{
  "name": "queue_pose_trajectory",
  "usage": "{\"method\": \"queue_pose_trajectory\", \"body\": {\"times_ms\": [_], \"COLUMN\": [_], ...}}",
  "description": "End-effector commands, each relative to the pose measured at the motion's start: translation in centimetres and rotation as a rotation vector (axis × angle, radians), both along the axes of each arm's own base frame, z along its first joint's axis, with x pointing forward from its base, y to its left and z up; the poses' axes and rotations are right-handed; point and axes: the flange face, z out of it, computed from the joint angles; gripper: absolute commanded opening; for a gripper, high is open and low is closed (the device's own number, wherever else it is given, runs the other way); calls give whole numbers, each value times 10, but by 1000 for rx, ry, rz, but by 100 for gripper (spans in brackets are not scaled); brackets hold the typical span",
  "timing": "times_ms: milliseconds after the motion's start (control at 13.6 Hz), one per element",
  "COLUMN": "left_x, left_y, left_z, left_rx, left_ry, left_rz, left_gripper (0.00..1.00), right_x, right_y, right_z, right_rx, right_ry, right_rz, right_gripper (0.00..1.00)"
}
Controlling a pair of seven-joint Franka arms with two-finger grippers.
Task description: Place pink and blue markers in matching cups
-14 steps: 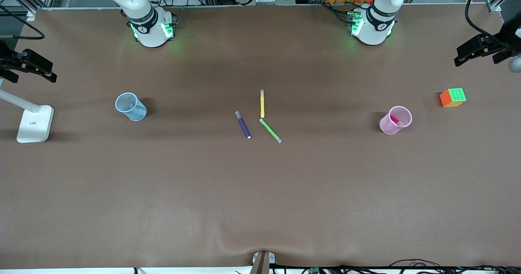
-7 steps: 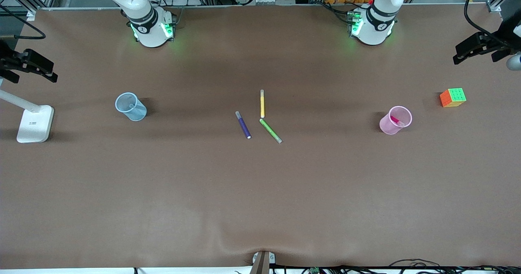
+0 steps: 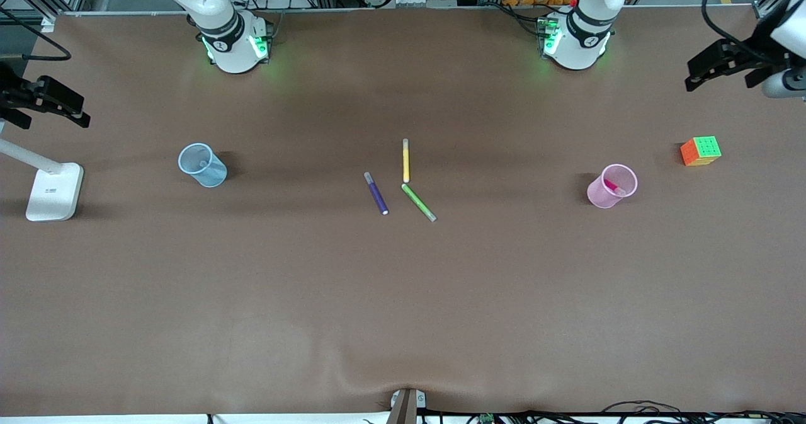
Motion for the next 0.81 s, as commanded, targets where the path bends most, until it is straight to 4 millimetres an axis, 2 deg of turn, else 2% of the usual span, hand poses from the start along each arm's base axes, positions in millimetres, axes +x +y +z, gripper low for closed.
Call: {"method": "queue_pose_trajectory", "body": {"times_ms": [0,147,734], "left_x": [-7,-3,-1], "left_y": [-13,-4,-3], "left_z": [2,3,2], "left_rx": [-7,-14,-15], "left_ry": [-19,-20,-18], "left_rz": [1,2,7], "left_gripper": [100,100,100], "right_x": [1,1,1], "right_y": [0,0,0], "right_z": [1,2,1], "right_rx": [14,14,14], "right_ry": [6,6,6], "right_rz": [9,9,9], "right_gripper": [100,100,100]}}
